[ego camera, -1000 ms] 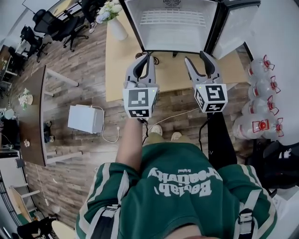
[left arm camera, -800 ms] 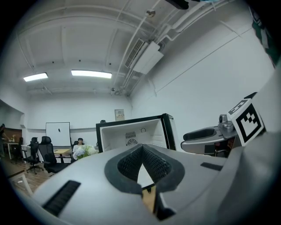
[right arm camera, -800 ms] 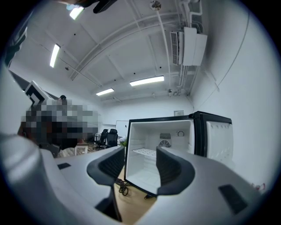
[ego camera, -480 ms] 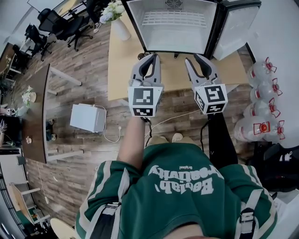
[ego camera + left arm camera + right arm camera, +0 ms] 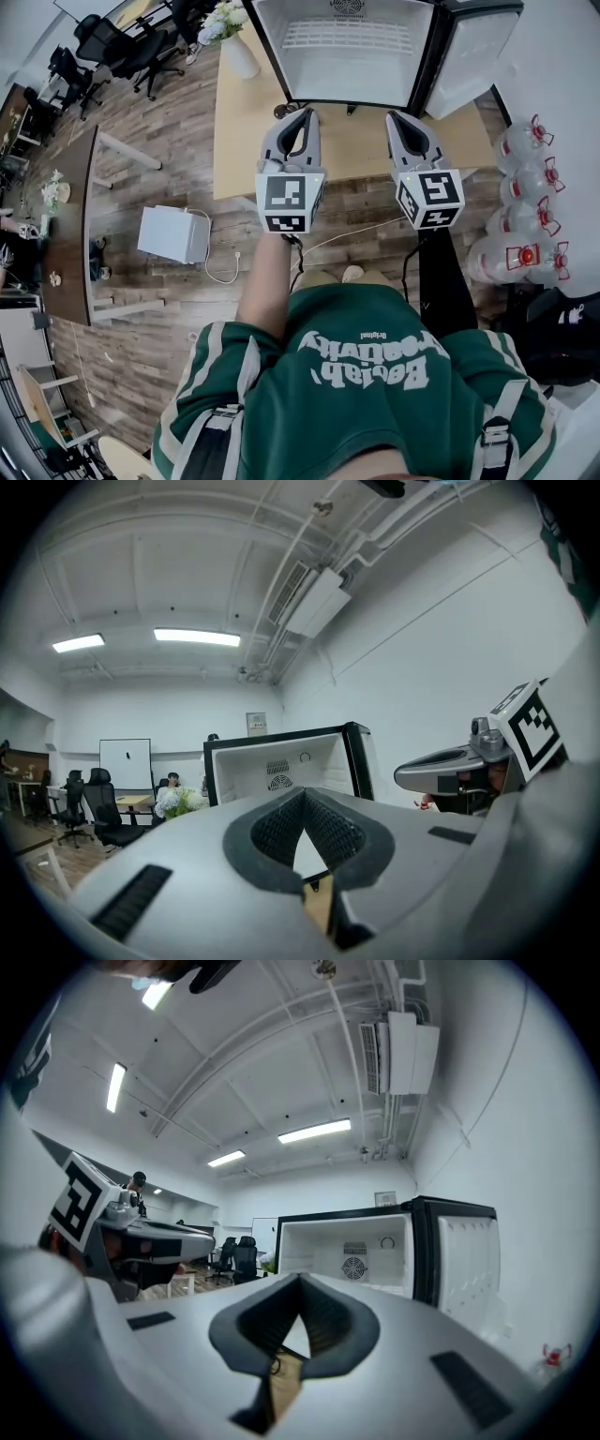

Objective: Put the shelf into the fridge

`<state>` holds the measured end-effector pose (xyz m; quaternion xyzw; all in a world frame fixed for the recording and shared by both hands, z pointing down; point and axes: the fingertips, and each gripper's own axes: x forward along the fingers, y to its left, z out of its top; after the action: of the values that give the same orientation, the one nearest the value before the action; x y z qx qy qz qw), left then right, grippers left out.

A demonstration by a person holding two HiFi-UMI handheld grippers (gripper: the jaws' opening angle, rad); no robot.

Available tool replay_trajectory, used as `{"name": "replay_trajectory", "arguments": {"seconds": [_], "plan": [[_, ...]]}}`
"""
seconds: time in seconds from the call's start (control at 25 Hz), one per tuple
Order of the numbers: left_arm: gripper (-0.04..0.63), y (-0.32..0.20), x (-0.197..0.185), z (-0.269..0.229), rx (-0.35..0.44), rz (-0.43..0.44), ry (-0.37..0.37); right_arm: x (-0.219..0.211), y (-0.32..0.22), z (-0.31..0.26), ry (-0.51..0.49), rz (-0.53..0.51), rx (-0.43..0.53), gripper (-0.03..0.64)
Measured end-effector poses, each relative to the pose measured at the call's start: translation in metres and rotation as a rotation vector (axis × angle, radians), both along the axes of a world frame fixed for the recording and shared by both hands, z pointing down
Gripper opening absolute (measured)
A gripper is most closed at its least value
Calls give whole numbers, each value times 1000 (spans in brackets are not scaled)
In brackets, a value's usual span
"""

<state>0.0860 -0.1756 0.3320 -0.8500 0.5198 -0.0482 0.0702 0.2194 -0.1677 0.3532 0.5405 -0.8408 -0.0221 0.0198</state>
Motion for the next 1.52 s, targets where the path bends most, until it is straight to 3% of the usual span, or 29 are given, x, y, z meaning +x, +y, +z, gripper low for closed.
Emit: {"name": "replay_trajectory", "arguments": {"seconds": [1.52], "plan": [[-2,-7,8,7,-9,0,-6,13,-6,11,35,24,-24,3]]}}
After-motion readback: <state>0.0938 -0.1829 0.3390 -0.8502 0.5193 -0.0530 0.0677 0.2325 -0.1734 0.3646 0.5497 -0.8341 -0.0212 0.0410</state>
